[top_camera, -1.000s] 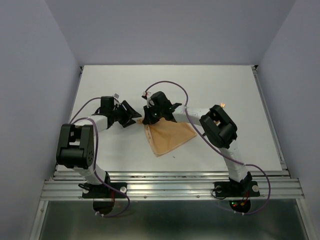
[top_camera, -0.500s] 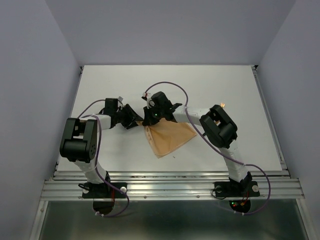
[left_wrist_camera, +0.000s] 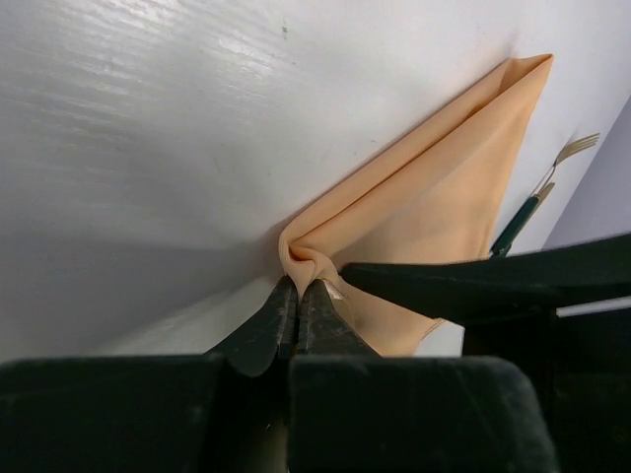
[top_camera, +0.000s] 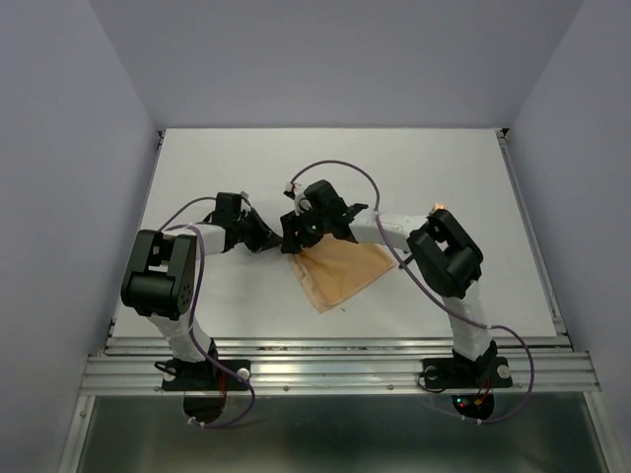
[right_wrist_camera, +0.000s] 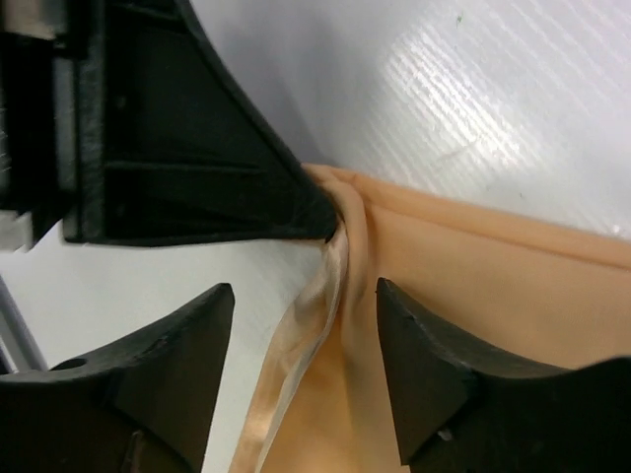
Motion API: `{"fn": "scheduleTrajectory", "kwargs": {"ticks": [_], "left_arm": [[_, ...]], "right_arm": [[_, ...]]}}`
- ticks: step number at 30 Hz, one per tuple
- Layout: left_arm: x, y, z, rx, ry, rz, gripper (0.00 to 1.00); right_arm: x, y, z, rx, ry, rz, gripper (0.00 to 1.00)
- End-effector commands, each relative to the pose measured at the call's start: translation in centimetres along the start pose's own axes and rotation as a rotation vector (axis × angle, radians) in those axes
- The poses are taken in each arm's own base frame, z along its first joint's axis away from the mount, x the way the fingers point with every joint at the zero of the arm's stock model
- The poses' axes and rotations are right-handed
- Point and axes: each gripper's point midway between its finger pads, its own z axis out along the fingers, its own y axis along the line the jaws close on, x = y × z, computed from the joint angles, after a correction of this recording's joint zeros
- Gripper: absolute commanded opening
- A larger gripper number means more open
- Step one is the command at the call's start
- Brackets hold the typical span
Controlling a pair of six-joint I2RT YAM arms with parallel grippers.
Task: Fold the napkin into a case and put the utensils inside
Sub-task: Pick up the lower triangle-folded napkin from the center of the board.
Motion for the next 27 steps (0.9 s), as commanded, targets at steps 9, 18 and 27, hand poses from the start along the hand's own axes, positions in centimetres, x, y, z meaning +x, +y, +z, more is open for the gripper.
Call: {"fn": "scheduleTrajectory", "kwargs": {"ticks": [9, 18, 27], "left_arm": [[-1.2, -1.8, -3.0, -0.048, -0.111, -0.125, 0.0], [-1.4, -1.1, -3.7, -0.111, -0.15, -0.173, 0.0], [-1.2, -1.0, -3.3, -0.123, -0.141, -0.163, 0.0]], "right_arm": [[3.3, 0.7, -8.0, 0.29, -0.037, 0.018, 0.67], [7.5, 4.9, -9.5, 0.392, -0.061, -0.036, 0.68], [10.0, 4.5, -7.3, 0.561, -0.031, -0.104, 0.68]]}}
